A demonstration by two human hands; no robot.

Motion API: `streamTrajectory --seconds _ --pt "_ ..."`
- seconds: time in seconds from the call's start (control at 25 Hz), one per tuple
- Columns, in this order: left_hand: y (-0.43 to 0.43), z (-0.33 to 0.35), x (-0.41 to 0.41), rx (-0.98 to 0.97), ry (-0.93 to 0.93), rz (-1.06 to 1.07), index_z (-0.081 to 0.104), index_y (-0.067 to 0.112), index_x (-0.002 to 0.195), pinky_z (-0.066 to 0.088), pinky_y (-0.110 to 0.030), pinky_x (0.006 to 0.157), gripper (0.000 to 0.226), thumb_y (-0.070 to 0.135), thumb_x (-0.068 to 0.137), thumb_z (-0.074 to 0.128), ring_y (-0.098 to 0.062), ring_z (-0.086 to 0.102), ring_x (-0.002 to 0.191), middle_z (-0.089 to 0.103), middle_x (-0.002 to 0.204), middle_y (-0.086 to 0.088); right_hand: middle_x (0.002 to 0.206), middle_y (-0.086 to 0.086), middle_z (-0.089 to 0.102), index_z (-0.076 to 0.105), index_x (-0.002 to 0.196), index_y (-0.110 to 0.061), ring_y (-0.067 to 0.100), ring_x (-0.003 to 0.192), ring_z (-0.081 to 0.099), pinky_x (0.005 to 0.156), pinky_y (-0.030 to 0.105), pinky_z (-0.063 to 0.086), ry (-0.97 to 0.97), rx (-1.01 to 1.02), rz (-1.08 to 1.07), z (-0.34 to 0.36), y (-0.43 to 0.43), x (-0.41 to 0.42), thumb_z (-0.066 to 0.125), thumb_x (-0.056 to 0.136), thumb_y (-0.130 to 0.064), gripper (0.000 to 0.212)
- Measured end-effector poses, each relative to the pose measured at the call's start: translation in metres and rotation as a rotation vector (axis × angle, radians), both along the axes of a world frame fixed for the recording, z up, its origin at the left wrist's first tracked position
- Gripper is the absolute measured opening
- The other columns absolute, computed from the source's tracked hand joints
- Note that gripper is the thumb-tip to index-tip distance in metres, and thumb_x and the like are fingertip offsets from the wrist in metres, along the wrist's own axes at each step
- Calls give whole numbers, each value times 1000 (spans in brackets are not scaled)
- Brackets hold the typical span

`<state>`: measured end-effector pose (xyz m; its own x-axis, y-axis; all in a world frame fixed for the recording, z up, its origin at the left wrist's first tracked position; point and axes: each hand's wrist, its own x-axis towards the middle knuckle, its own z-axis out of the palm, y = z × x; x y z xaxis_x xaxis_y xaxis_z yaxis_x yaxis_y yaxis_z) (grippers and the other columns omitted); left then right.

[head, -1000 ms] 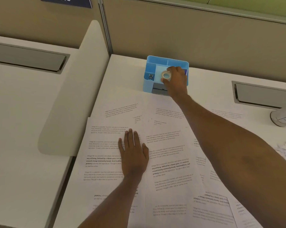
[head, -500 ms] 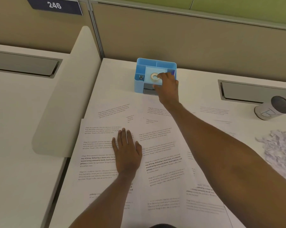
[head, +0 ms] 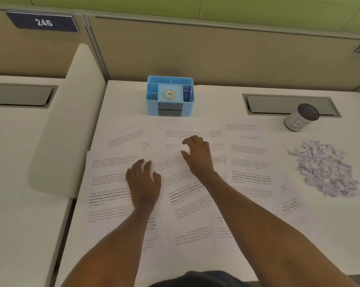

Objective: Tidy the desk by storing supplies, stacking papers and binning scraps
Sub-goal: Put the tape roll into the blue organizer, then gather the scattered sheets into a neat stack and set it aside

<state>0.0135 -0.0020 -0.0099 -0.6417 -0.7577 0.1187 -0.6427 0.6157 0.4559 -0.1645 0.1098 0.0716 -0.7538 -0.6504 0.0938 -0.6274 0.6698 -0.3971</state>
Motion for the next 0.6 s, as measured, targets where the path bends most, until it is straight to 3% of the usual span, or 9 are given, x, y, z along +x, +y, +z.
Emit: streamTrajectory --seconds 0.16,0.4,0.6 --pt "-1 0 0 -18 -15 -24 63 9 140 34 -59 123 42 24 100 62 -37 52 135 59 144 -14 125 -5 59 61 121 -22 17 115 53 102 32 36 -19 41 -19 -16 56 22 66 93 -27 29" --pt "4 11 -6 7 -180 -51 56 4 146 34 -60 123 55 25 95 64 -41 49 139 55 148 -18 121 -5 59 60 121 -21 17 112 54 100 30 38 -77 66 -107 -29 145 17 65 93 -30 30" --pt "1 7 -8 44 -188 -65 51 3 150 28 -60 127 66 23 90 70 -41 41 148 49 156 -20 119 -4 60 60 120 -20 19 111 54 99 34 41 -69 66 -232 -28 204 -4 60 95 -29 26"
